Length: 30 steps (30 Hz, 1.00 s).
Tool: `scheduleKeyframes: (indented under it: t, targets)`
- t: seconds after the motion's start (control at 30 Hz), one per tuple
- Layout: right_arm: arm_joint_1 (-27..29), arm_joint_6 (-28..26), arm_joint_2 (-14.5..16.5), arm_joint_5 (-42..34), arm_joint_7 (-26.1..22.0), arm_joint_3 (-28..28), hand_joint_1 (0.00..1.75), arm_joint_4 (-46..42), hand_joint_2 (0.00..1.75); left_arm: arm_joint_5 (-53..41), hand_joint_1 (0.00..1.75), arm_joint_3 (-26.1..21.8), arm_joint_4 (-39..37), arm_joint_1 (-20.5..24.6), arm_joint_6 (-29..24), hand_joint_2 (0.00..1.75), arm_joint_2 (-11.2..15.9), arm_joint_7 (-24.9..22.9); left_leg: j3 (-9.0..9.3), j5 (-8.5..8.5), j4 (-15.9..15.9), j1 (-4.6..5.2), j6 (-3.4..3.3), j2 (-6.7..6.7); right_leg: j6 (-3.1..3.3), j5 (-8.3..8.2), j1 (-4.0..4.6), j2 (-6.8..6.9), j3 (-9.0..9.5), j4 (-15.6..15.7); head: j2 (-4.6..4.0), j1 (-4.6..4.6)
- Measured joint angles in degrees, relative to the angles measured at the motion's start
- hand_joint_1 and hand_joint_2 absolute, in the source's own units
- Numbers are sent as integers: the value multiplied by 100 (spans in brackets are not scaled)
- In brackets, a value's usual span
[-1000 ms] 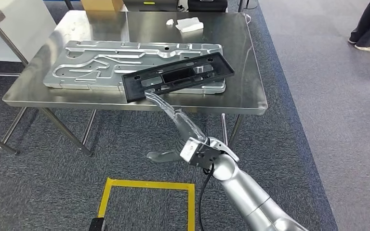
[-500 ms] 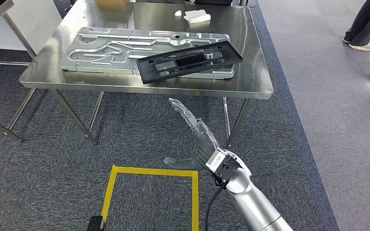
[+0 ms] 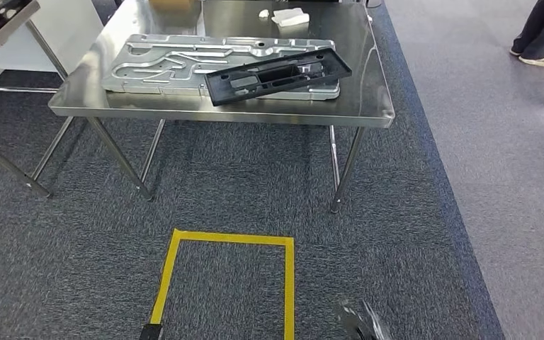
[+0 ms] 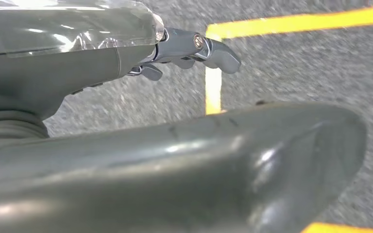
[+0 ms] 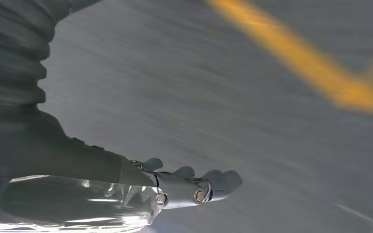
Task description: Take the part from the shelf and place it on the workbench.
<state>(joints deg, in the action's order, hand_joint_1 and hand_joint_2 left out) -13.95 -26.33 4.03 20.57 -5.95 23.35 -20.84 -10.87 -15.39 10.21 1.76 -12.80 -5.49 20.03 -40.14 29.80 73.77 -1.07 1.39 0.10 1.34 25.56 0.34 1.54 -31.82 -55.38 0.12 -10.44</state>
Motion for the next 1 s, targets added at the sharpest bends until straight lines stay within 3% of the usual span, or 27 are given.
scheduleKeyframes:
  t: [0.07, 0.13, 0.17, 0.23, 0.3, 0.4, 0.43, 0.47, 0.5, 0.53, 0.6, 0.67, 0.77, 0.87, 1.0]
  targets:
    - [366, 70, -121, -227, 602, -211, 0, 313, 0, -40, 0, 6, 0, -11, -39, 0, 1, 2, 513, -195, -597, -7, -11, -3, -32, -26, -11, 1, -129, -105, 1, 0]
    - [659, 168, -199, -557, 926, -471, 0, 529, 0, -43, 0, 9, 0, -9, -72, 0, 3, 3, 1016, -95, -1332, 8, -72, -9, -78, -38, -3, -17, -225, -221, 1, 1]
    - [766, 209, -221, -699, 1019, -606, 0, 612, 0, -45, 0, 9, 0, -6, -89, 0, 2, 2, 1133, -5, -1535, 17, -115, -8, -109, -49, 1, -27, -252, -258, 1, 1]
    - [913, 251, -255, -867, 1145, -840, 0, 741, 0, -54, 0, 11, 0, -9, -113, 0, -10, -11, 1147, 12, -1625, 22, -206, 3, -182, -80, 0, -48, -279, -283, 1, 2]
    - [1006, 254, -283, -926, 1179, -1011, 0, 820, 0, -61, 0, 16, 0, -13, -123, 0, -28, -28, 1125, -57, -1656, 7, -290, 24, -258, 45, -23, -84, -351, -434, 1, 2]
    - [1062, 229, -299, -941, 1034, -1183, 0, 886, 0, -62, 0, 17, 0, -19, -124, 0, -48, -33, 1026, -155, -1664, -2, -346, 48, -349, 679, -73, -124, -735, -1397, 1, 2]
    - [1069, 223, -301, -936, 942, -1220, 0, 901, 0, -66, 0, 17, 0, -24, -123, 0, -51, -33, 994, -181, -1662, -2, -341, 51, -370, 827, -91, -126, -843, -1717, 1, 2]
    - [1076, 221, -302, -928, 838, -1246, 0, 912, 0, -73, 0, 17, 0, -30, -123, 0, -55, -30, 970, -203, -1660, -3, -332, 51, -385, 868, -107, -127, -865, -1868, 1, 2]
    - [1082, 220, -302, -913, 724, -1263, 0, 918, 0, -84, 0, 17, 0, -36, -123, 0, -60, -25, 956, -220, -1658, -7, -319, 51, -395, 798, -127, -126, -768, -1790, 1, 2]
    - [1085, 217, -302, -893, 620, -1273, 0, 920, 0, -98, 0, 17, 0, -41, -123, 0, -68, -19, 952, -234, -1655, -11, -304, 50, -400, 641, -147, -126, -559, -1485, 1, 2]
    - [1079, 212, -301, -852, 477, -1288, 0, 924, 0, -123, 0, 17, 0, -41, -124, 0, -83, -3, 943, -247, -1639, -7, -252, 48, -392, 345, -166, -131, -55, -646, 1, 2]
    - [1070, 207, -298, -833, 431, -1299, 0, 930, 0, -134, 0, 17, 0, -36, -126, 0, -89, 5, 925, -243, -1618, 20, -209, 47, -352, 252, -161, -147, 172, -200, 1, 2]
    - [1069, 175, -287, -783, 420, -1301, 0, 947, 0, -134, 0, 17, 0, -40, -138, 0, -90, 2, 912, -245, -1617, 32, -256, 45, -294, 251, -147, -156, 173, -159, 1, 2]
    - [1062, 137, -272, -644, 444, -1295, 0, 966, 0, -150, 0, 17, 0, -40, -157, 0, -90, -58, 914, -290, -1658, 9, -200, 41, -234, 238, -121, -153, 157, -160, 0, 1]
    - [1060, 153, -251, -470, 548, -1226, 0, 992, 0, -274, 0, 36, 0, -41, -216, 0, -90, -250, 911, -301, -1663, 4, -192, 40, -217, 227, -119, -152, 146, -164, 1, 2]
